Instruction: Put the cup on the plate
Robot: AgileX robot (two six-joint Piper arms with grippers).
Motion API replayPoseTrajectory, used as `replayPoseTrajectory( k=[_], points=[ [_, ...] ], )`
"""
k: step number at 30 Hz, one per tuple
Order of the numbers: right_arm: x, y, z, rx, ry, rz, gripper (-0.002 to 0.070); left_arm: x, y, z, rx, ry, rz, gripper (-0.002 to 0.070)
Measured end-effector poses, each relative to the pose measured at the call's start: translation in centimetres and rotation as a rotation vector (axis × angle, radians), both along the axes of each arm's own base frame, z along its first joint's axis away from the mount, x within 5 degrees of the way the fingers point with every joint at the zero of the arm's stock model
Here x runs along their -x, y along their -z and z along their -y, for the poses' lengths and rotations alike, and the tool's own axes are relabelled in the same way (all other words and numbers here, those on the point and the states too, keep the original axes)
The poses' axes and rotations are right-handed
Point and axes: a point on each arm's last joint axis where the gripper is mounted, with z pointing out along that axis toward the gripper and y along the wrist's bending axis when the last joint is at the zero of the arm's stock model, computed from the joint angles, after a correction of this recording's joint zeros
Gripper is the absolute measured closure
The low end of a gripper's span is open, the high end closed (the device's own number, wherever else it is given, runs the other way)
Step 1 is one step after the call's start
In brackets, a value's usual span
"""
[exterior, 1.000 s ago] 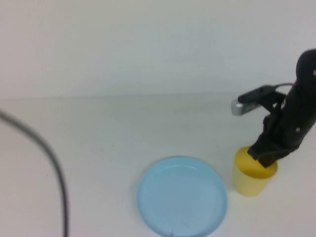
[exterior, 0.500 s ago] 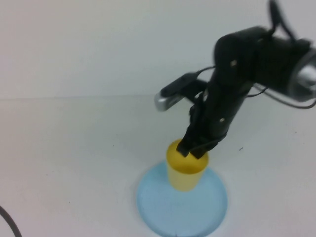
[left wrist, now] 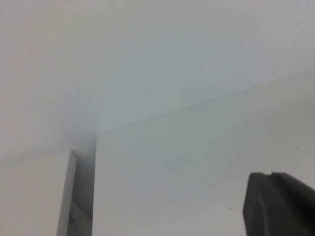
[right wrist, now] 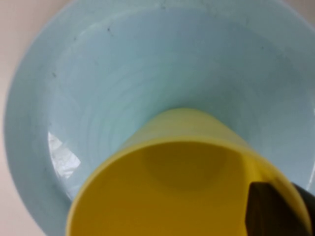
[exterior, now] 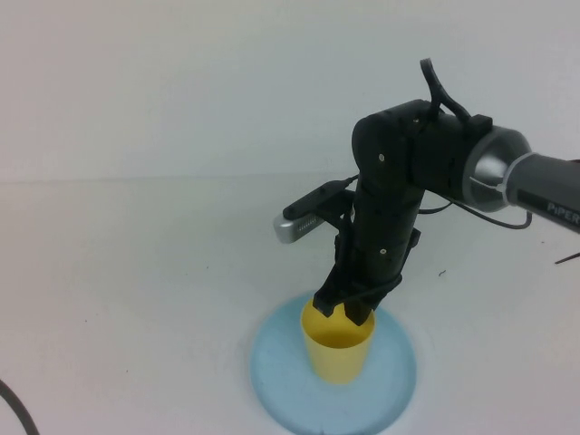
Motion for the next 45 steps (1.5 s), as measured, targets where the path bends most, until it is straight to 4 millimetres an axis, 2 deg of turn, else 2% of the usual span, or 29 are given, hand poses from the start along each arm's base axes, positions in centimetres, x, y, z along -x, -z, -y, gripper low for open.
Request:
replayPoseTrajectory(
  k=[3,7,10,12,15,18,20,24,25,28,32,37,42,45],
  points=[
    [0.0,0.0,0.0,0.004,-0.001,-0.006,0.0593,0.0,0.0,0.0,-0.002,-0.001,0.001,0.0675],
    [0.1,0.0,0.0,0.007,0.0,-0.014,0.0362,0.0,0.0,0.0,-0.002,-0.001,0.001,0.0675],
    [0.2,-0.3,0.1,0.002,0.007,-0.011,0.0247,0.0,0.0,0.0,0.006,-0.003,0.0,0.0675],
    [0.3,-1.4,0.2,-0.012,0.016,0.007,0.022,0.0,0.0,0.0,0.013,-0.007,0.001,0.0675],
    [1.1,-5.0,0.7,-0.06,0.03,0.072,0.0204,0.0,0.0,0.0,0.013,-0.007,0.001,0.0675],
    [2.5,-9.9,1.7,-0.117,0.033,0.172,0.0227,0.0,-0.1,-0.2,-0.008,-0.016,0.009,0.0675],
    [3.7,-13.4,2.9,-0.153,0.035,0.256,0.0293,0.0,-0.1,-0.3,-0.024,-0.023,0.015,0.0675],
    [7.7,-20.2,6.6,-0.226,0.05,0.475,0.0522,0.6,0.6,-0.5,-0.026,-0.018,0.038,0.0675],
    [8.9,-21.3,7.6,-0.244,0.054,0.527,0.0583,0.8,1.0,-0.5,-0.025,-0.016,0.041,0.0675],
    [12.5,-23.0,10.5,-0.311,0.064,0.64,0.0645,1.6,2.7,-0.7,-0.006,-0.014,0.049,0.0675],
    [17.8,-21.7,14.3,-0.399,0.079,0.737,0.0665,3.0,4.9,-1.1,0.038,-0.022,0.07,0.0675],
    [24.0,-15.2,18.8,-0.516,0.122,0.837,0.0669,4.6,6.5,-1.5,0.085,-0.019,0.127,0.0675],
    [27.9,-10.5,22.1,-0.623,0.202,0.954,0.0671,5.4,6.7,-1.7,0.103,-0.013,0.174,0.0675],
    [29.4,-9.5,23.8,-0.635,0.272,1.006,0.0671,5.3,6.6,-1.6,0.102,-0.013,0.196,0.0675]
  ],
)
